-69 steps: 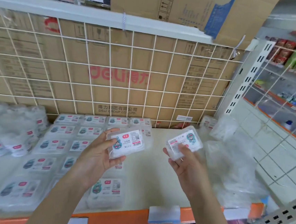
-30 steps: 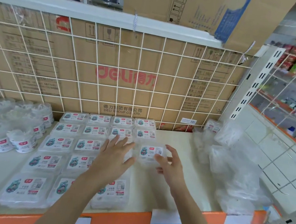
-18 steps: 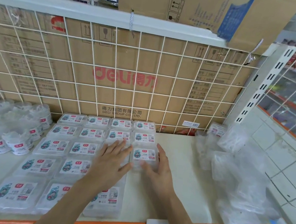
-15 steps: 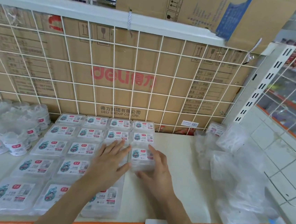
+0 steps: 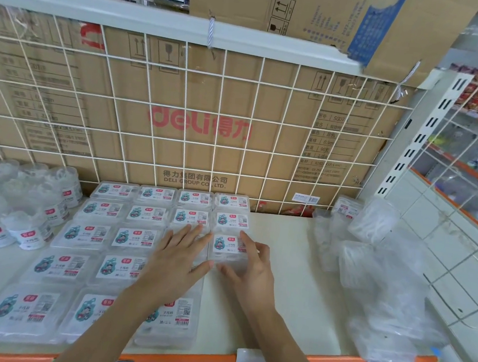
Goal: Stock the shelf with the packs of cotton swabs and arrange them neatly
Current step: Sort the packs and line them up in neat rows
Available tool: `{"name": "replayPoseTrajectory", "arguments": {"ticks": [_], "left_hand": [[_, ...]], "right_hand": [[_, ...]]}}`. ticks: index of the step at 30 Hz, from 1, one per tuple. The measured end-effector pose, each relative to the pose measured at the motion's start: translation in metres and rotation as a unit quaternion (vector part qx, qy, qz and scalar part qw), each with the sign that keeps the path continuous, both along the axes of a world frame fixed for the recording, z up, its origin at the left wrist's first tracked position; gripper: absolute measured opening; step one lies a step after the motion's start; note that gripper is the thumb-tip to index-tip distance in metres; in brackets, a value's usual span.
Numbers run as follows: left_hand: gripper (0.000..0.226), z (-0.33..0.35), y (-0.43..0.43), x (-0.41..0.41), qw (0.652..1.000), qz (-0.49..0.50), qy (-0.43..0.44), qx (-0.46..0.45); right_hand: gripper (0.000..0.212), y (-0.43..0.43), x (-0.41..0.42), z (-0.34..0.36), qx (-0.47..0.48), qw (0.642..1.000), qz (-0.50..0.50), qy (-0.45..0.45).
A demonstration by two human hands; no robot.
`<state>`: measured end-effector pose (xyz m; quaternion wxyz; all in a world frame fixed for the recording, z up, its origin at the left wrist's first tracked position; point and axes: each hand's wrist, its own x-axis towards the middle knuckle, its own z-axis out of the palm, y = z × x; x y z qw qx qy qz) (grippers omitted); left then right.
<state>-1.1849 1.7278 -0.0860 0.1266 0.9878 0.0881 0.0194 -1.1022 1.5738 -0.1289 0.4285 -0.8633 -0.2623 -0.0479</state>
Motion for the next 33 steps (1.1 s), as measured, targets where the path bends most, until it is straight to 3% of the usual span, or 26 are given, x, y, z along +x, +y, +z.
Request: {"name": "replayPoseTrajectory", "arguments": {"ticks": [8,13,17,19,26,30,33], "left_hand": [[0.122,0.000,0.001,0.001,1.000,0.000,-0.004,0.000],[0.097,0.001,0.001,0.000,1.000,0.002,-0.003,-0.001],[0.098,0.000,0.003,0.000,1.000,0.000,-0.005,-0.008],[0.097,0.000,0.005,0.000,1.000,0.000,-0.010,-0.015],[0.060,-0.001,0.009,0.000,1.000,-0.004,-0.003,-0.008],[0.056,0.000,0.007,0.000,1.000,-0.008,-0.006,-0.013],[0.056,0.000,0.006,0.001,1.000,-0.010,-0.007,-0.016]], "right_hand": [[0.077,0.003,0.000,-0.003,-0.040,0.997,0.003,-0.060],[0.074,0.004,0.001,-0.005,-0.084,0.989,-0.023,-0.121],[0.085,-0.005,0.002,0.007,-0.090,0.995,0.030,-0.034],[0.081,-0.012,-0.003,0.018,-0.070,0.997,0.028,-0.027],[0.048,-0.081,-0.020,0.066,0.008,0.984,-0.087,-0.153],[0.039,-0.141,-0.012,0.085,0.013,0.960,-0.198,-0.195],[0.043,-0.178,0.001,0.085,-0.036,0.942,-0.275,-0.190]]}}
